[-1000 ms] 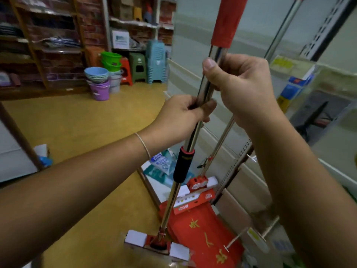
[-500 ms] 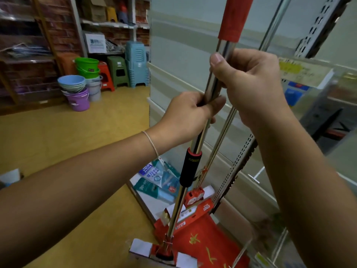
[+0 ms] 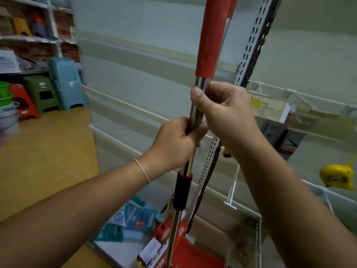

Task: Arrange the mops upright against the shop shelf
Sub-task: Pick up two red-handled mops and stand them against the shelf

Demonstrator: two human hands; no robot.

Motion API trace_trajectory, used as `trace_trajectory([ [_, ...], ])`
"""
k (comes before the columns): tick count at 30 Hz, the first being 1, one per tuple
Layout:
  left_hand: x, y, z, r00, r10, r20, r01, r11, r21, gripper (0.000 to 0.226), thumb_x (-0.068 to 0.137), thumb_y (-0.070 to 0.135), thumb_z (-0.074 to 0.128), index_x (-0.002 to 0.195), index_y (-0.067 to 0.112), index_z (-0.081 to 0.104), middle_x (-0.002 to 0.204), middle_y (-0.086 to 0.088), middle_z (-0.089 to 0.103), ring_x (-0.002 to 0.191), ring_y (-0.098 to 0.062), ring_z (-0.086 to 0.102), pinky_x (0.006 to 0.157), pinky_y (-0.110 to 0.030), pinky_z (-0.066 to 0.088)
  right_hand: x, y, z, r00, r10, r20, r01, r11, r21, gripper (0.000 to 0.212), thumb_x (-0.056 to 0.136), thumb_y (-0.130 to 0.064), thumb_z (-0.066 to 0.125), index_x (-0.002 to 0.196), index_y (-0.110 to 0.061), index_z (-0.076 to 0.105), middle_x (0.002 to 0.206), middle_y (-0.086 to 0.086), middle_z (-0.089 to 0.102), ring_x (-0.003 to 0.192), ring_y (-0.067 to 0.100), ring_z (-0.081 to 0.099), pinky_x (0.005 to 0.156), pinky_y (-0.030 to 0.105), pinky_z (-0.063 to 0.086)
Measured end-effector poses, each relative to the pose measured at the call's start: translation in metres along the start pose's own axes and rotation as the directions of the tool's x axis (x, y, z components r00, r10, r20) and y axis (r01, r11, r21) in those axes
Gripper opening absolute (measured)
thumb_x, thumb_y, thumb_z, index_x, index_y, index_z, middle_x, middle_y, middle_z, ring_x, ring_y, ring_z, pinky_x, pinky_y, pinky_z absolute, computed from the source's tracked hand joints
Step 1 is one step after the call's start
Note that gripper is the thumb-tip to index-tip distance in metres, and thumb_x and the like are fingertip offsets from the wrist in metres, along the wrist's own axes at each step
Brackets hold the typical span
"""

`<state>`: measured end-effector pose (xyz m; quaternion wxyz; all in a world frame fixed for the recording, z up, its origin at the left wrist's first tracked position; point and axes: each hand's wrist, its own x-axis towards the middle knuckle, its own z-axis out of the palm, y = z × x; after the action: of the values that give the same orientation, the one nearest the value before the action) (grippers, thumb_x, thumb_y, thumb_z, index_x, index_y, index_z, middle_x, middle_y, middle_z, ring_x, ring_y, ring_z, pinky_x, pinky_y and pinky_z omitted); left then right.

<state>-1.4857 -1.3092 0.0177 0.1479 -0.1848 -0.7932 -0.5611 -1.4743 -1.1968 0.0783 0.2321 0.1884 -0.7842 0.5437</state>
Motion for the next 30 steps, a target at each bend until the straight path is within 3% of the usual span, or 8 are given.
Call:
trace_trajectory([
  [3, 0.019, -0.01, -0.009, 0.996, 0.061, 0.065, -0.059, 0.998, -0.037, 0.033, 0.091, 0.037, 0.06, 0.07, 0.011, 0.064, 0.067, -0.005, 0.069, 0.066, -0.017, 0.067, 0.065, -0.035, 0.053, 0.013, 0.0, 0.012, 0.998, 0.025, -0.062, -0.029, 0.998, -0.063, 0.032, 0.094, -0.025, 0.063, 0.082, 0.005, 0.063, 0.066, 0.015, 0.049, 0.061, 0.018, 0.047, 0.055, 0.041, 0.042],
  [7, 0.046, -0.018, -0.027, 0.98, 0.14, 0.142, -0.14, 0.99, -0.007, 0.035, 0.091, 0.041, 0.059, 0.069, 0.014, 0.066, 0.066, -0.003, 0.07, 0.063, -0.009, 0.066, 0.057, -0.023, 0.049, 0.034, -0.002, 0.028, 0.987, 0.043, -0.154, -0.066, 0.987, -0.147, 0.03, 0.093, -0.03, 0.063, 0.081, -0.002, 0.065, 0.067, 0.016, 0.054, 0.06, 0.024, 0.05, 0.057, 0.054, 0.05],
  [12, 0.071, -0.028, -0.043, 0.961, 0.138, 0.241, -0.102, 0.982, -0.157, 0.034, 0.092, 0.039, 0.057, 0.076, 0.01, 0.066, 0.07, -0.011, 0.07, 0.067, -0.024, 0.068, 0.067, -0.045, 0.057, 0.051, -0.002, 0.048, 0.966, 0.066, -0.251, -0.116, 0.975, -0.191, 0.025, 0.094, -0.028, 0.063, 0.082, -0.006, 0.067, 0.077, 0.025, 0.064, 0.073, 0.042, 0.064, 0.062, 0.06, 0.053],
  [15, 0.081, -0.034, -0.049, 0.942, 0.122, 0.313, -0.062, 0.979, -0.194, 0.032, 0.093, 0.034, 0.057, 0.082, 0.005, 0.066, 0.075, -0.016, 0.07, 0.072, -0.03, 0.068, 0.07, -0.053, 0.054, 0.059, -0.001, 0.057, 0.95, 0.076, -0.304, -0.144, 0.967, -0.209, 0.026, 0.093, -0.027, 0.063, 0.079, -0.004, 0.066, 0.067, 0.018, 0.064, 0.059, 0.038, 0.059, 0.058, 0.056, 0.054],
  [19, 0.094, -0.036, -0.056, 0.918, 0.115, 0.38, -0.027, 0.973, -0.229, 0.028, 0.092, 0.031, 0.056, 0.081, 0.007, 0.066, 0.076, -0.015, 0.07, 0.074, -0.031, 0.068, 0.072, -0.054, 0.054, 0.066, -0.002, 0.063, 0.927, 0.075, -0.368, -0.173, 0.955, -0.242, 0.026, 0.093, -0.025, 0.064, 0.073, -0.009, 0.065, 0.055, 0.001, 0.056, 0.051, 0.015, 0.055, 0.052, 0.044, 0.051],
  [23, 0.106, -0.028, -0.06, 0.9, 0.122, 0.418, -0.008, 0.964, -0.264, 0.028, 0.094, 0.029, 0.056, 0.081, 0.005, 0.066, 0.077, -0.018, 0.069, 0.074, -0.033, 0.067, 0.071, -0.051, 0.056, 0.075, -0.007, 0.061, 0.922, 0.057, -0.383, -0.156, 0.96, -0.233, 0.026, 0.095, -0.023, 0.063, 0.079, -0.003, 0.067, 0.057, 0.001, 0.06, 0.052, 0.011, 0.058, 0.055, 0.04, 0.052],
  [27, 0.123, -0.015, -0.065, 0.898, 0.159, 0.411, -0.017, 0.944, -0.329, 0.024, 0.093, 0.023, 0.058, 0.081, 0.003, 0.065, 0.072, -0.015, 0.069, 0.069, -0.031, 0.067, 0.069, -0.048, 0.056, 0.091, -0.016, 0.058, 0.914, 0.002, -0.405, -0.111, 0.963, -0.245, 0.028, 0.094, -0.027, 0.064, 0.074, -0.007, 0.066, 0.056, 0.007, 0.057, 0.053, 0.018, 0.056, 0.054, 0.043, 0.051],
  [30, 0.137, -0.011, -0.067, 0.873, 0.179, 0.454, 0.019, 0.918, -0.397, 0.021, 0.093, 0.019, 0.057, 0.082, 0.003, 0.064, 0.067, -0.011, 0.064, 0.063, -0.023, 0.061, 0.067, -0.042, 0.054, 0.099, -0.02, 0.055, 0.911, -0.039, -0.411, -0.066, 0.969, -0.238, 0.031, 0.093, -0.027, 0.065, 0.067, -0.011, 0.062, 0.053, 0.0, 0.054, 0.049, 0.014, 0.055, 0.049, 0.035, 0.049],
])
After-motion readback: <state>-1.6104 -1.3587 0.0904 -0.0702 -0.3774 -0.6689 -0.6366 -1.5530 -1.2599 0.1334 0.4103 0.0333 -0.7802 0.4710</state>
